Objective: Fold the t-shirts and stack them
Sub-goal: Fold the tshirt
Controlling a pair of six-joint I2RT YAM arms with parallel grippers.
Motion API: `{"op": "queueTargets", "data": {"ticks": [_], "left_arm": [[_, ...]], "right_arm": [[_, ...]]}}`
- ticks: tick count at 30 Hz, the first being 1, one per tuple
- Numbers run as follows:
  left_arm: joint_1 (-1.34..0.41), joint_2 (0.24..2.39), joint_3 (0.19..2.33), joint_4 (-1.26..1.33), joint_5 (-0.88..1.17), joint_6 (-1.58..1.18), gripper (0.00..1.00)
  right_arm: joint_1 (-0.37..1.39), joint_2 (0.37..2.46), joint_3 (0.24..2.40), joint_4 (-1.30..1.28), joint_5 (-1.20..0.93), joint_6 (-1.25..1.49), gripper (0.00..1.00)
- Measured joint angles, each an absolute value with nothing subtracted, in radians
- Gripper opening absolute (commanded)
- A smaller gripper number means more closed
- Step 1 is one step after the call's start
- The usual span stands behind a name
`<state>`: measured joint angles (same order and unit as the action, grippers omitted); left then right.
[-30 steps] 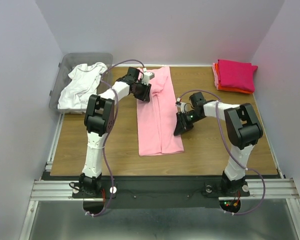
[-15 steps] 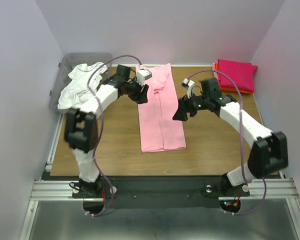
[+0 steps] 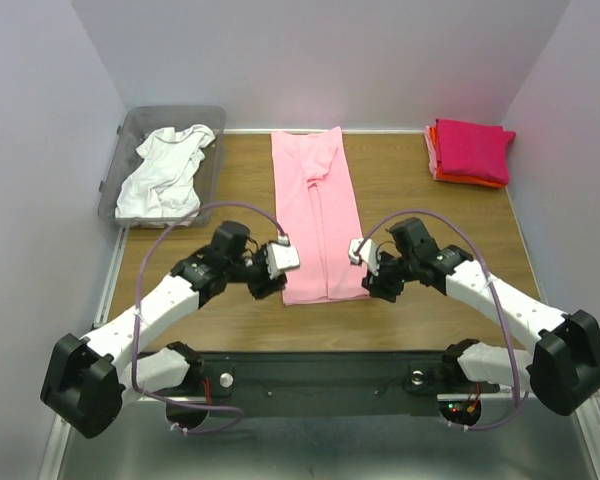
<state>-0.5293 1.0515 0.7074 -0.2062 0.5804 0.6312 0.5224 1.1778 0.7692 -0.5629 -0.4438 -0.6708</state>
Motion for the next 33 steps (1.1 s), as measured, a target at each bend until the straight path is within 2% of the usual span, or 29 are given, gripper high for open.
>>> {"op": "queueTargets", "data": {"ticks": [4, 12, 18, 30, 33], "left_arm": [[-0.631, 1.060, 0.607, -0.234, 0.535, 0.690, 0.59], [-0.762, 1.161, 0.582, -0.151, 0.425, 0.749, 0.59], [-0.772, 1.254, 0.582, -0.099, 0.379, 0.764, 0.59], [-0.786, 1.349, 0.582, -0.083, 0.385, 0.810, 0.50], [-0.786, 1.355, 0.582, -0.078, 0.392, 0.810, 0.44]], "right_arm": [[0.577, 1.168, 0.675, -0.492, -0.408, -0.766, 0.57], [0.617, 1.237, 0.572, -0.360, -0.375, -0.896, 0.57], [0.617, 1.250, 0.569, -0.297, -0.355, -0.929, 0.57], [0.617, 1.261, 0.569, -0.282, -0.377, -1.000, 0.54], [0.617, 1.296, 0.569, -0.281, -0.390, -1.020, 0.50]]}}
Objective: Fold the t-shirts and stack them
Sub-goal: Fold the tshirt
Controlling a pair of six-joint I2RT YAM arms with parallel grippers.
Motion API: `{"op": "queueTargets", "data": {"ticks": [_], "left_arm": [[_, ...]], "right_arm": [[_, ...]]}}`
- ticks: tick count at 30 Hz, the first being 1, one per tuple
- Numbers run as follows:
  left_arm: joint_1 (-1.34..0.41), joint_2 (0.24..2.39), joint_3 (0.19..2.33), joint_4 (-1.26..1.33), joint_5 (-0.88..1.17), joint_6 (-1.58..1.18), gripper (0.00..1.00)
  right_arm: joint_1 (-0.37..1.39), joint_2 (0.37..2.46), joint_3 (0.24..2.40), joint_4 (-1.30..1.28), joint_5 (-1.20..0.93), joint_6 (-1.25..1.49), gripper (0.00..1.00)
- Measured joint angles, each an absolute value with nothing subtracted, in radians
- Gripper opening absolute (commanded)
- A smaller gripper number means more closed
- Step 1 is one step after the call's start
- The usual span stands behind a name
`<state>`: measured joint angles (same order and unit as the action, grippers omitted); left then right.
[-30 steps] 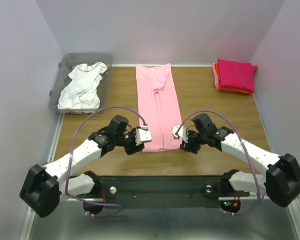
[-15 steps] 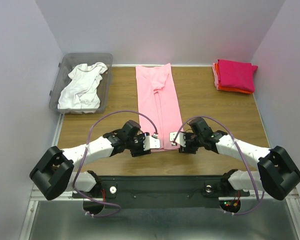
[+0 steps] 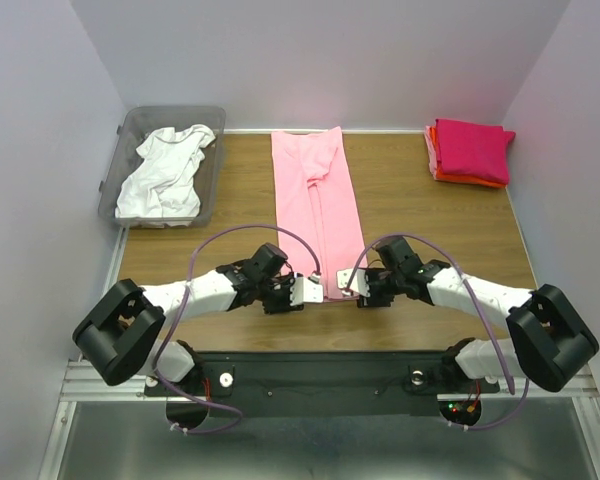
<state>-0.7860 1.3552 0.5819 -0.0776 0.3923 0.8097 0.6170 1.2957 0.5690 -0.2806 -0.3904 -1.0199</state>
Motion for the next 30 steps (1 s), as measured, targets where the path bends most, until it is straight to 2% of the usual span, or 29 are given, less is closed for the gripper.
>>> {"op": "queueTargets", "data": {"ticks": [4, 5, 6, 7, 9, 10, 16, 30], "left_arm": [[-0.786, 1.381, 0.597, -0.068, 0.403, 0.804, 0.33], [-0.786, 1.394, 0.606, -0.067, 0.406, 0.803, 0.24], [-0.786, 1.401, 0.612, -0.066, 0.407, 0.803, 0.13], [-0.786, 1.407, 0.618, -0.066, 0.408, 0.800, 0.08], [-0.786, 1.420, 0.626, -0.062, 0.405, 0.799, 0.00], [-0.786, 1.424, 0.631, -0.062, 0.403, 0.797, 0.00], [-0.786, 1.423, 0.643, -0.087, 0.396, 0.781, 0.00], [-0.786, 1.309, 0.735, -0.339, 0.511, 0.778, 0.00]], "right_arm": [[0.617, 1.312, 0.570, -0.263, -0.413, -1.038, 0.37], [0.617, 1.315, 0.570, -0.259, -0.417, -1.045, 0.34], [0.617, 1.317, 0.567, -0.255, -0.419, -1.050, 0.26], [0.617, 1.318, 0.567, -0.252, -0.419, -1.055, 0.21], [0.617, 1.320, 0.561, -0.247, -0.417, -1.061, 0.05], [0.617, 1.323, 0.559, -0.242, -0.418, -1.065, 0.00], [0.618, 1.314, 0.561, -0.251, -0.396, -1.028, 0.01], [0.728, 1.125, 0.625, -0.502, -0.335, -0.850, 0.01]]}}
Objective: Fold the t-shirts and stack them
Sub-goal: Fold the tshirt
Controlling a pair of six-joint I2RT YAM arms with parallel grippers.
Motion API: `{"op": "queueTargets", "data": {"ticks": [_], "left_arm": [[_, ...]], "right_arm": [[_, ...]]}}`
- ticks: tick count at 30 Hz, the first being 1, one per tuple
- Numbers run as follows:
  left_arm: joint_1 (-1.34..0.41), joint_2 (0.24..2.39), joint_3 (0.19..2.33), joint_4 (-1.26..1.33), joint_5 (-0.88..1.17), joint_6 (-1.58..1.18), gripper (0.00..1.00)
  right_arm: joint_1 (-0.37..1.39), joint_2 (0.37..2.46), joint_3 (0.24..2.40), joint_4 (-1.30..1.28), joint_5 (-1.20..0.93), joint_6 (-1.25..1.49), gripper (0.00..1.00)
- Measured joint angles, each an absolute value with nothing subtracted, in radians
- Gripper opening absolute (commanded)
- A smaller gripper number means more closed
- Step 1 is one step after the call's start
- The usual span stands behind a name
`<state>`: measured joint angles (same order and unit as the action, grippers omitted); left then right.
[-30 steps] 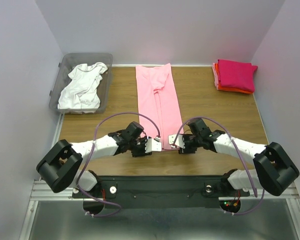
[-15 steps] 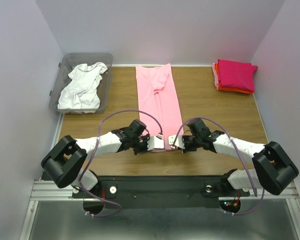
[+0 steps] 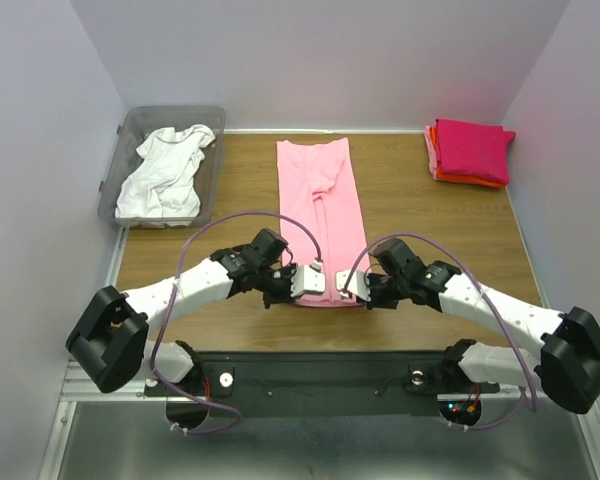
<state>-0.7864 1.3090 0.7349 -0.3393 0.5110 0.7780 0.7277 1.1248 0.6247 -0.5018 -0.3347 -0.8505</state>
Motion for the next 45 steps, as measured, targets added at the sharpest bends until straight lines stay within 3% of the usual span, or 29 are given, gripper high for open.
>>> {"op": "queueTargets", "data": {"ticks": [9, 22, 40, 42, 44, 45], "left_arm": [[-0.580, 1.372, 0.946, -0.370, 0.544, 0.861, 0.00], [-0.446, 1.676, 1.222, -0.374, 0.549, 1.041, 0.00], [-0.329, 2.054, 1.646, -0.417, 0.575, 1.125, 0.00], [-0.321, 2.088, 1.680, -0.418, 0.575, 1.126, 0.12], [-0.311, 2.116, 1.703, -0.417, 0.570, 1.125, 0.34], [-0.307, 2.130, 1.711, -0.416, 0.565, 1.122, 0.39]], "right_arm": [[0.640, 1.297, 0.842, -0.507, -0.288, -0.910, 0.01], [0.464, 1.639, 1.139, -0.491, -0.334, -1.056, 0.00], [0.361, 2.031, 1.547, -0.486, -0.388, -1.138, 0.01], [0.356, 2.069, 1.589, -0.486, -0.392, -1.139, 0.08], [0.353, 2.113, 1.641, -0.485, -0.392, -1.138, 0.33], [0.351, 2.126, 1.655, -0.484, -0.390, -1.132, 0.44]]}}
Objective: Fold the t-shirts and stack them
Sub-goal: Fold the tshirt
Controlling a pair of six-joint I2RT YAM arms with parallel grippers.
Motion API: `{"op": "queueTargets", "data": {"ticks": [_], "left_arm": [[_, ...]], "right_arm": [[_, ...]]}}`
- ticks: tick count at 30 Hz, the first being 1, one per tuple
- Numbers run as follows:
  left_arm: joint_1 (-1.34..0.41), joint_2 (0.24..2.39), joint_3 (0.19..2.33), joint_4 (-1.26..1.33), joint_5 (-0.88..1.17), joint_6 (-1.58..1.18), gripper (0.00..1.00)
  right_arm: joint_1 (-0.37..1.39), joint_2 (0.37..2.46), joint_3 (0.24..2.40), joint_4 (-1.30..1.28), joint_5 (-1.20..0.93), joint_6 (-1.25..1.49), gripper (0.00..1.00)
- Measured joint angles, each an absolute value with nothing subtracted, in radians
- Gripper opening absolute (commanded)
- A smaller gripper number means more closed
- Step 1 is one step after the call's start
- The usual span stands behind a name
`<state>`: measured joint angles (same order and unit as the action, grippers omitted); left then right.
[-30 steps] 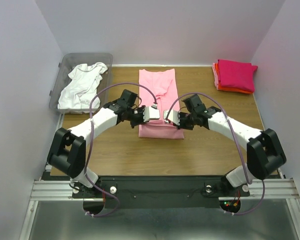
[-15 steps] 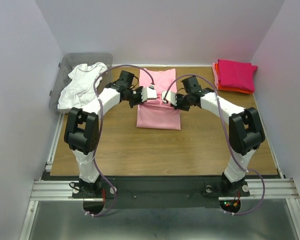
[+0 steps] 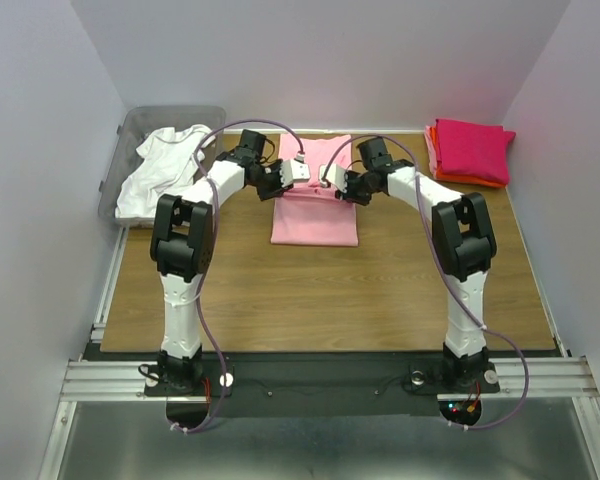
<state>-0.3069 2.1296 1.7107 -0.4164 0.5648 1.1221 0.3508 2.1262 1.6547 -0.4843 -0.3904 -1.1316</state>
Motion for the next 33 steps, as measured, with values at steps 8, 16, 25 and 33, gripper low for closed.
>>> {"op": "queueTargets", "data": {"ticks": [8, 16, 25, 33], "left_arm": [[-0.280, 2.141, 1.738, -0.374, 0.527, 1.043, 0.59], [-0.252, 1.854, 1.446, -0.317, 0.551, 0.958, 0.48], [-0.379, 1.682, 1.121, -0.266, 0.545, 0.968, 0.54], [-0.418, 1.733, 1.071, -0.208, 0.490, 0.994, 0.57]], "right_arm": [[0.340, 2.143, 1.731, -0.483, -0.348, -1.040, 0.75], [0.334, 1.829, 1.476, -0.471, -0.383, -0.922, 0.42], [0.424, 1.727, 1.230, -0.465, -0.408, -0.881, 0.45], [0.457, 1.789, 1.149, -0.406, -0.389, -0.876, 0.47]]}}
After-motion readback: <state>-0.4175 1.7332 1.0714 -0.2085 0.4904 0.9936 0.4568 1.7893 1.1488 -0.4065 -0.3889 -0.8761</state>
